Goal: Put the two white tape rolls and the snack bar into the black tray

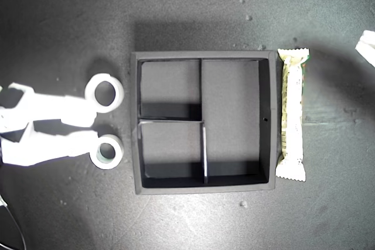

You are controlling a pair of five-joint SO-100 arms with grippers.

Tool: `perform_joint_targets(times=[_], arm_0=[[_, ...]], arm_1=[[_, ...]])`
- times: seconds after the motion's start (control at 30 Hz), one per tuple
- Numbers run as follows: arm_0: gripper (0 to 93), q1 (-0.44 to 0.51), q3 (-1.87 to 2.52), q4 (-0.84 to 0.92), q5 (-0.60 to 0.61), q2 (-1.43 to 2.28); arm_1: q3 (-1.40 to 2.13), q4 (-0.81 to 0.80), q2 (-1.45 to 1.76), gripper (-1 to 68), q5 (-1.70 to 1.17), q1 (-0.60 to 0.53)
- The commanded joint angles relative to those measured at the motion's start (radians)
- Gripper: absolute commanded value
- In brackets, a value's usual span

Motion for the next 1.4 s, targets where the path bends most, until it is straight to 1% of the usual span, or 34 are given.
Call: perform_joint_targets(times=[0.0, 0.07, 0.17, 0.23, 0.33, 0.4, 0.5, 0.6, 0.63, 0.73, 1.0, 1.13, 1.37], arm_0=[[19.6, 0.006, -0.117, 0.155, 0.017, -0.018], [20.1, 0.012, -0.227, 0.258, 0.011, -0.167], [20.4, 0.012, -0.417, 0.377, -0.005, -0.482], [20.1, 0.014, -0.549, 0.443, -0.003, -0.689], [19.5, 0.018, -0.715, 0.531, 0.006, -0.930], [19.1, 0.021, -0.782, 0.561, 0.014, -1.035], [18.9, 0.031, -0.830, 0.586, 0.012, -1.141], [18.3, 0.041, -0.838, 0.595, -0.003, -1.197], [18.0, 0.043, -0.838, 0.601, -0.012, -1.206], [17.0, 0.044, -0.825, 0.609, -0.031, -1.221], [17.0, 0.028, -0.853, 0.603, -0.018, -1.315], [17.2, 0.014, -0.882, 0.589, -0.003, -1.379], [17.0, 0.006, -0.916, 0.581, 0.009, -1.428]], arm_1=[[-0.041, -0.130, 0.008, -0.4, -0.341, -0.028], [-0.138, -0.087, -0.006, -0.4, -0.492, -0.063], [-0.296, 0.031, -0.021, -0.3, -0.660, -0.115], [-0.430, 0.107, -0.115, -0.3, -0.735, -0.153], [-0.716, 0.216, -0.462, -0.3, -0.839, -0.236], [-0.950, 0.337, -0.736, -0.2, -0.894, -0.291], [-1.239, 0.532, -1.058, 0.0, -0.937, -0.357], [-1.387, 0.650, -1.253, 7.2, -0.945, -0.394], [-1.399, 0.663, -1.284, 9.0, -0.945, -0.403], [-1.373, 0.666, -1.304, 11.1, -0.939, -0.425], [-1.322, 0.666, -1.318, 12.8, -0.925, -0.512], [-1.351, 0.678, -1.399, 14.3, -0.925, -0.557], [-1.390, 0.701, -1.491, 15.2, -0.922, -0.580]])
